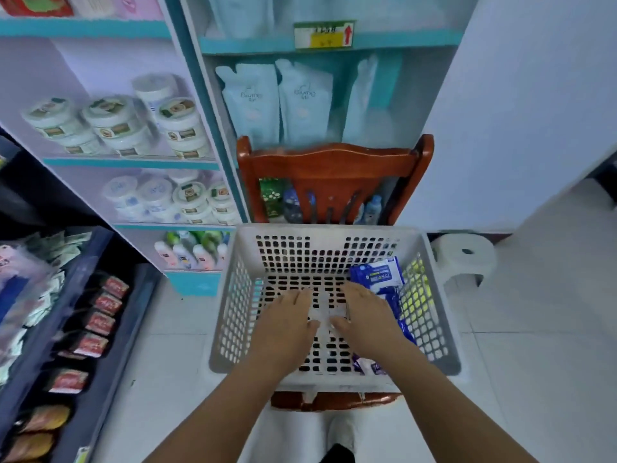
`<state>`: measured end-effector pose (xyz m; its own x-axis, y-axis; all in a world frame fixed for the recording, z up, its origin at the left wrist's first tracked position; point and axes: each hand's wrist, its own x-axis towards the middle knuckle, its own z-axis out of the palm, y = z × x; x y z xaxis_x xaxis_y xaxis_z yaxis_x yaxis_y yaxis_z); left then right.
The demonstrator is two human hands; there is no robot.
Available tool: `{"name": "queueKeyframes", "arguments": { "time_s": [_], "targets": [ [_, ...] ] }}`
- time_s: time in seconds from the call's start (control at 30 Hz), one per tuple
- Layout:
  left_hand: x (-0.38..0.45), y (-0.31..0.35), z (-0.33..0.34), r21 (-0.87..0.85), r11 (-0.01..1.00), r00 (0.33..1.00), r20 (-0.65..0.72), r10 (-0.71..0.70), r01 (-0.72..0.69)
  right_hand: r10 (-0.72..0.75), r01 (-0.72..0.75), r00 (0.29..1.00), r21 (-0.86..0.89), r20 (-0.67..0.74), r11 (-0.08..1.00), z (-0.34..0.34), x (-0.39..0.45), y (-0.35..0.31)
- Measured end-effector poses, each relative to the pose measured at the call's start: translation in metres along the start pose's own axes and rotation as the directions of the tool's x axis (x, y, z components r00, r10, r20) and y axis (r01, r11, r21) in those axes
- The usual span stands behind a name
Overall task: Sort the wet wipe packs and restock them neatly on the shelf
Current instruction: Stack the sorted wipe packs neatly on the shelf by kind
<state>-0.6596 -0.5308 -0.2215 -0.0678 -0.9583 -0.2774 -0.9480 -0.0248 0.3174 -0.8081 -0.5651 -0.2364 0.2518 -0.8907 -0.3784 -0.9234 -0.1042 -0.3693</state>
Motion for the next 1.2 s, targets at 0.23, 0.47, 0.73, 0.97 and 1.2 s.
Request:
{"name": "queueKeyframes", "arguments": {
  "time_s": [0.23, 0.47, 0.73, 0.97, 1.2],
  "targets": [
    [0.082, 0.036, 0.059, -0.031, 0.999, 0.993, 0.116, 0.035, -0.032, 0.103, -0.105, 0.994, 0.085, 0.034, 0.991, 0.014, 0.053, 0.084],
    [0.152, 0.031, 0.123, -0.006, 0.999, 0.971, 0.234, 0.037, -0.036, 0.228, -0.238, 0.970, 0.131, 0.089, 0.962, 0.061, 0.106, 0.139],
    [0.211, 0.018, 0.202, -0.069, 0.995, 0.947, 0.308, 0.089, -0.071, 0.273, -0.281, 0.953, 0.049, 0.130, 0.958, 0.109, 0.160, 0.184],
    [0.249, 0.013, 0.250, -0.133, 0.988, 0.943, 0.309, 0.122, -0.084, 0.268, -0.272, 0.952, 0.009, 0.147, 0.962, 0.135, 0.185, 0.200],
    [0.260, 0.017, 0.268, -0.340, 0.930, 0.961, 0.271, -0.048, 0.142, 0.237, -0.243, 0.969, 0.111, 0.063, 0.964, 0.139, 0.189, 0.202]
  ]
}}
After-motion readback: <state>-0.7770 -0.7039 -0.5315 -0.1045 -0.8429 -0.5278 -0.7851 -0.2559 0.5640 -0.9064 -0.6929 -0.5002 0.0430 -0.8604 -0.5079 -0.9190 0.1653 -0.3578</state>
